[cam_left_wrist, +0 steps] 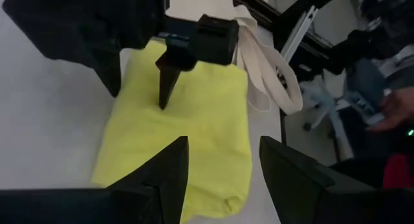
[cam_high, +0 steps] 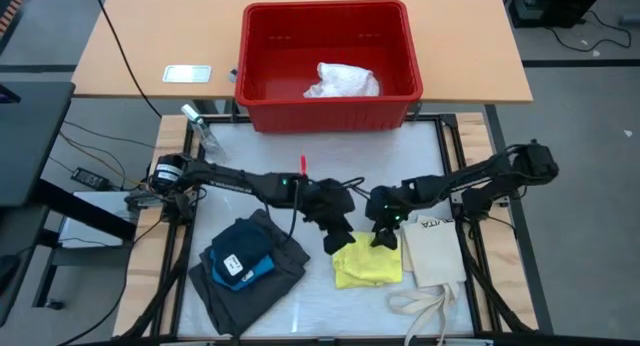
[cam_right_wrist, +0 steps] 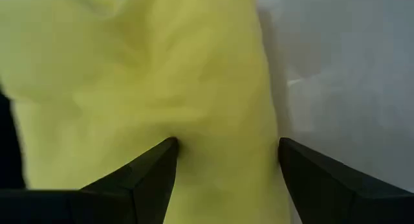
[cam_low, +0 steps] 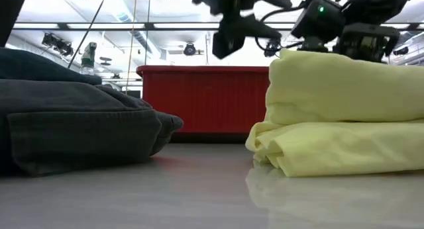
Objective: Fold laundry
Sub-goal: Put the folded yellow shirt into the red laundry bin
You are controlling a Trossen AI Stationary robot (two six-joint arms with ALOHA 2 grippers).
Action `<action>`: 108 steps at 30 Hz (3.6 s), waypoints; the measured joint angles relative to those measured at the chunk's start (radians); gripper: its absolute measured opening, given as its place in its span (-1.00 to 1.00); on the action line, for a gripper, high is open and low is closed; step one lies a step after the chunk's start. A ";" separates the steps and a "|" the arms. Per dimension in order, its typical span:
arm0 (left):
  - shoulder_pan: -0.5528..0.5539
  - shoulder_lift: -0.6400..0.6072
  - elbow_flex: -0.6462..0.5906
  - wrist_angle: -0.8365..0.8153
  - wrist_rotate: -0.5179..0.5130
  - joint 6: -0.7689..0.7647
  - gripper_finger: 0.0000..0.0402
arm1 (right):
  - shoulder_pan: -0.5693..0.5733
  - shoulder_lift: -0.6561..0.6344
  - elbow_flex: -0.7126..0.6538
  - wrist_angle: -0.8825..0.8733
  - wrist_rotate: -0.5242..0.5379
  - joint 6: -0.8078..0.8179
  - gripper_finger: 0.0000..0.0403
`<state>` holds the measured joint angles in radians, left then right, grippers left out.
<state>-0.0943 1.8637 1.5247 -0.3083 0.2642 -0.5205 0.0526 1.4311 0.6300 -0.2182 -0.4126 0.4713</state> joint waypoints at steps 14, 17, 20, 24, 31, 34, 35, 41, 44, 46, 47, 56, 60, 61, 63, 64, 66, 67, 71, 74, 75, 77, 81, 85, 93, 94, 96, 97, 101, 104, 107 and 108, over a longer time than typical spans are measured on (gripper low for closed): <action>-0.105 0.000 -0.146 0.155 -0.111 -0.147 -0.05 | 0.089 0.248 0.008 0.183 -0.125 0.035 -0.57; -0.112 0.000 -0.138 0.152 -0.115 -0.154 -0.05 | 0.089 0.267 0.006 0.231 -0.146 0.052 -0.81; -0.114 0.000 -0.137 0.159 -0.114 -0.165 -0.05 | 0.078 0.265 0.005 0.260 -0.108 0.118 -0.81; -0.110 0.000 -0.137 0.197 -0.116 -0.134 -0.05 | 0.062 0.243 0.004 0.255 -0.016 0.160 -0.81; -0.089 0.001 -0.151 0.014 -0.234 -0.010 -0.05 | 0.032 0.158 -0.001 0.229 0.248 0.298 -0.81; -0.067 0.001 -0.224 -0.007 -0.249 -0.027 -0.05 | 0.025 0.108 -0.004 0.195 0.321 0.307 -0.81; -0.061 0.002 -0.254 -0.004 -0.252 -0.047 -0.05 | 0.024 0.093 -0.005 0.192 0.330 0.300 -0.81; -0.046 0.001 -0.420 0.140 -0.240 -0.162 -0.05 | 0.022 -0.003 -0.004 0.194 0.341 0.285 -0.32; -0.044 0.000 -0.452 0.213 -0.241 -0.182 -0.05 | 0.006 -0.025 -0.004 0.195 0.349 0.274 0.10; -0.043 0.000 -0.452 0.227 -0.247 -0.180 -0.05 | -0.017 -0.019 -0.004 0.206 0.329 0.261 0.37; -0.042 0.001 -0.453 0.232 -0.250 -0.172 -0.05 | -0.033 -0.004 -0.004 0.220 0.306 0.260 0.50; -0.006 0.015 -0.453 0.224 -0.251 -0.141 -0.05 | -0.082 0.304 0.001 0.646 -0.013 0.453 0.88; -0.002 0.044 -0.451 0.222 -0.248 -0.143 -0.05 | -0.067 0.374 0.018 0.703 -0.008 0.540 0.62; -0.002 0.047 -0.451 0.223 -0.248 -0.143 -0.05 | -0.064 0.382 0.026 0.699 0.001 0.544 0.50; -0.002 0.047 -0.452 0.225 -0.253 -0.144 -0.05 | -0.062 0.392 0.035 0.693 0.015 0.544 0.21; -0.001 0.048 -0.452 0.225 -0.265 -0.144 -0.05 | -0.062 0.393 0.040 0.688 0.019 0.543 0.04; 0.004 0.048 -0.450 0.223 -0.287 -0.143 -0.05 | -0.065 0.394 0.043 0.691 0.033 0.523 -0.34; 0.011 0.049 -0.448 0.222 -0.286 -0.143 -0.05 | -0.072 0.390 0.045 0.690 0.031 0.511 -0.42; 0.040 0.050 -0.427 0.203 -0.299 -0.133 -0.05 | -0.114 0.342 0.051 0.644 0.018 0.466 -0.42; 0.073 0.016 -0.395 0.129 -0.315 -0.099 -0.05 | -0.147 0.259 0.051 0.553 0.068 0.414 -0.42; 0.089 -0.003 -0.381 0.087 -0.314 -0.093 -0.05 | -0.158 0.222 0.051 0.516 0.086 0.398 -0.42; 0.121 -0.064 -0.349 -0.013 -0.305 -0.092 -0.05 | -0.187 0.139 0.053 0.464 0.094 0.365 -0.42; 0.184 -0.206 -0.306 -0.115 -0.292 -0.030 -0.05 | -0.254 -0.025 0.057 0.401 0.079 0.298 -0.42; 0.277 -0.360 -0.258 -0.130 -0.284 0.065 -0.05 | -0.347 -0.157 0.126 0.327 0.079 0.215 -0.42; 0.541 -0.456 -0.169 -0.144 -0.278 0.262 -0.05 | -0.591 -0.142 0.457 0.200 0.164 -0.025 -0.42; 0.574 -0.457 -0.161 -0.140 -0.271 0.279 -0.05 | -0.632 -0.119 0.502 0.194 0.192 -0.042 -0.42; 0.638 -0.456 -0.153 -0.136 -0.254 0.305 -0.05 | -0.716 -0.062 0.582 0.165 0.245 -0.071 -0.42; 0.668 -0.455 -0.151 -0.132 -0.241 0.313 -0.05 | -0.763 -0.028 0.622 0.164 0.255 -0.085 -0.42; 0.779 -0.455 -0.150 -0.100 -0.151 0.337 -0.05 | -0.939 0.137 0.767 0.154 0.228 -0.089 -0.42; 0.851 -0.455 -0.150 -0.093 -0.088 0.369 -0.05 | -1.023 0.276 0.858 0.142 0.169 -0.066 -0.42; 0.909 -0.454 -0.150 -0.093 -0.057 0.395 -0.05 | -1.062 0.393 0.930 0.140 0.095 0.002 -0.42; 0.925 -0.452 -0.150 -0.093 -0.046 0.402 -0.05 | -1.067 0.423 0.954 0.137 0.072 0.018 -0.42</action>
<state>0.8310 1.4119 1.3743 -0.4011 0.2177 -0.1186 -1.0146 1.8546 1.5844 -0.0812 -0.3402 0.4895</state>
